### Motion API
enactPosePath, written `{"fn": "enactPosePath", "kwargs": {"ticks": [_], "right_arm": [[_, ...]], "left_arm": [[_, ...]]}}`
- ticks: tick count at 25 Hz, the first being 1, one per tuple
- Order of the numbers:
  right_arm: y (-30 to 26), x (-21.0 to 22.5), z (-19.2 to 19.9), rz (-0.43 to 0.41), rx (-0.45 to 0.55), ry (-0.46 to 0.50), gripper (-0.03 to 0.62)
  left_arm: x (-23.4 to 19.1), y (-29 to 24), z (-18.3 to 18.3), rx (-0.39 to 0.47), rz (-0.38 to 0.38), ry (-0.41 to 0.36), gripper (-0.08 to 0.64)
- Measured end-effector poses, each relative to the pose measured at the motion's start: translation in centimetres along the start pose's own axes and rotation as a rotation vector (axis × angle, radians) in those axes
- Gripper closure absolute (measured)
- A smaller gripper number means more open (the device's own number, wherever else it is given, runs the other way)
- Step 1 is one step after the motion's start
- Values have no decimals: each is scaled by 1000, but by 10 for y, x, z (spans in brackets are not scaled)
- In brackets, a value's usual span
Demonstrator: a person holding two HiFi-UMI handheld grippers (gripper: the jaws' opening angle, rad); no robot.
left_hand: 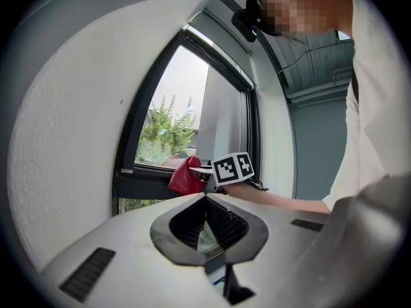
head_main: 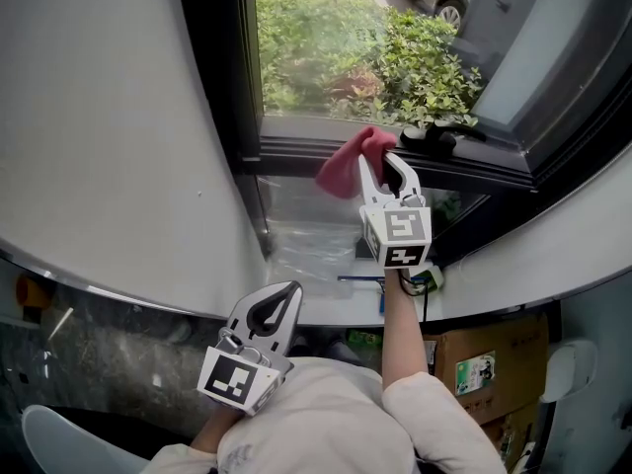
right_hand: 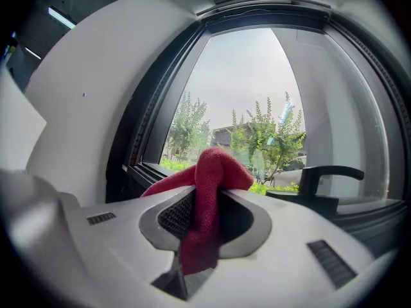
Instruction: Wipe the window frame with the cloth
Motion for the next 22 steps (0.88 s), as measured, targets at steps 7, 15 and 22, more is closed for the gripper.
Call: {"fn": "enactPosePath", "kwargs": {"ticks": [7,15,22], "right_arm": [[6,17,5,8,3,-17,499],[13,34,13,17,4,-36,499],[17,43,17,29,5,-40,499]], "left_arm": [[-1,-3,0,2,-1,8,552],[4,-7,2,-3,12,9,552],[1,-6,2,-10,7,6,552]]}}
Point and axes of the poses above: the fingertips, and each gripper's own axes: y backward along the fingers, x to its right, z out of its underside, the point moved 10 cm from there along y, backward along the fingers, and after that the axes turned 9 degrees about -x, right-handed, at the moved point
